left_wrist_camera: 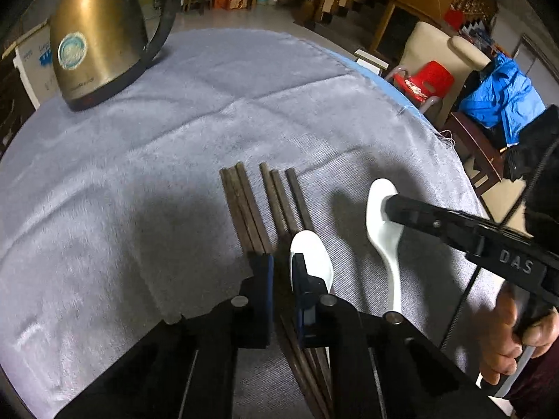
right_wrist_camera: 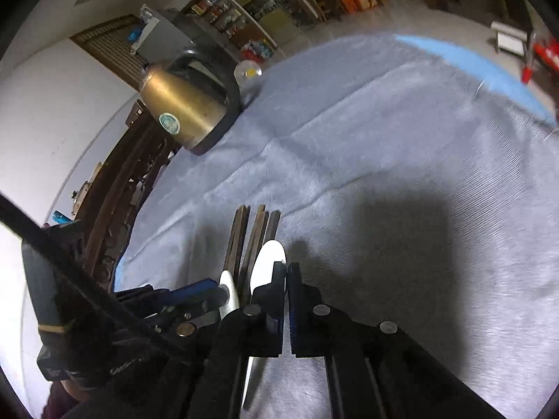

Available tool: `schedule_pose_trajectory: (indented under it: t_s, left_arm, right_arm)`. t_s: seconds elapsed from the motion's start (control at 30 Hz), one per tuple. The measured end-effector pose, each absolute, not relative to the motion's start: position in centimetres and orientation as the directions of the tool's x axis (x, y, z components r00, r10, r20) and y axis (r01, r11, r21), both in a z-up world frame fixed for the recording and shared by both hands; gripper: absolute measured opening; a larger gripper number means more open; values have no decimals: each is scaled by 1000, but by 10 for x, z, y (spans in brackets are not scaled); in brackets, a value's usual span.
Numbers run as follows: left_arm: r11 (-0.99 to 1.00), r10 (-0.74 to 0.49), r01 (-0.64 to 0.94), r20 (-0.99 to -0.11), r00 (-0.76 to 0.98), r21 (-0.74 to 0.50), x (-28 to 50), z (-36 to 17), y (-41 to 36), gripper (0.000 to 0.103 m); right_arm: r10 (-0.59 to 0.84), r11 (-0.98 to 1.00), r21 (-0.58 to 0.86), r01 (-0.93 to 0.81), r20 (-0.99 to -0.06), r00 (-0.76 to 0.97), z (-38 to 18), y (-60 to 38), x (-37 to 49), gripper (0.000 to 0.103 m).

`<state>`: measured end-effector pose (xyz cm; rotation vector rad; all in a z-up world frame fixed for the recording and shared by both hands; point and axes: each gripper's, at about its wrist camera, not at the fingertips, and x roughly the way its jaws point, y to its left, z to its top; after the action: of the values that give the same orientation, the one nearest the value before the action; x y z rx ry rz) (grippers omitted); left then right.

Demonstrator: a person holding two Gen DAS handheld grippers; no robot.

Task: Organize utensils
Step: 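Lower both grippers toward the white spoons lying on the chopsticks, then grasp a white spoon with the right gripper while the left gripper grasps another spoon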

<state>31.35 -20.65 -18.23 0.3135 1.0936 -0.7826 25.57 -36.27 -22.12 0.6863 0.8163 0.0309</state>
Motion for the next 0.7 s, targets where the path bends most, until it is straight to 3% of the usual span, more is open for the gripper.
schedule_pose_trajectory:
  t_s: [0.1, 0.17, 0.23, 0.27, 0.4, 0.47, 0.5, 0.53, 0.7]
  left_arm:
    - [678, -398, 729, -879, 261, -91, 308, -176, -210, 11]
    - [671, -370, 740, -887, 275, -51, 307, -177, -214, 21]
    - [665, -369, 745, -887, 277, -45, 309, -178, -216, 40]
    - [663, -370, 748, -885, 282, -39, 309, -177, -216, 43]
    - [650, -376, 759, -886, 271, -43, 313, -185, -226, 44]
    - [644, -350, 765, -898, 266, -24, 312, -192, -230, 29]
    - [643, -357, 766, -891, 280, -16, 311, -191, -230, 13]
    - [641, -359, 767, -887, 290, -9, 310, -190, -230, 8]
    - [666, -361, 746, -869, 338, 14, 308, -177, -219, 2]
  right_arm:
    - [227, 815, 532, 230, -658, 718, -209, -359, 245, 2]
    - [217, 818, 530, 222, -644, 734, -202, -357, 235, 2]
    - [207, 821, 527, 221, -634, 745, -199, -355, 226, 2]
    - [210, 818, 532, 219, -630, 747, -198, -354, 221, 2]
    - [223, 806, 548, 224, -632, 742, -205, -355, 210, 2]
    - [227, 800, 553, 230, -636, 738, -208, -358, 207, 2]
    - [229, 799, 555, 232, -638, 736, -210, -357, 207, 2]
    - [231, 797, 556, 234, -639, 734, -212, -359, 205, 2]
    - [215, 802, 547, 238, -638, 740, -207, -360, 199, 2]
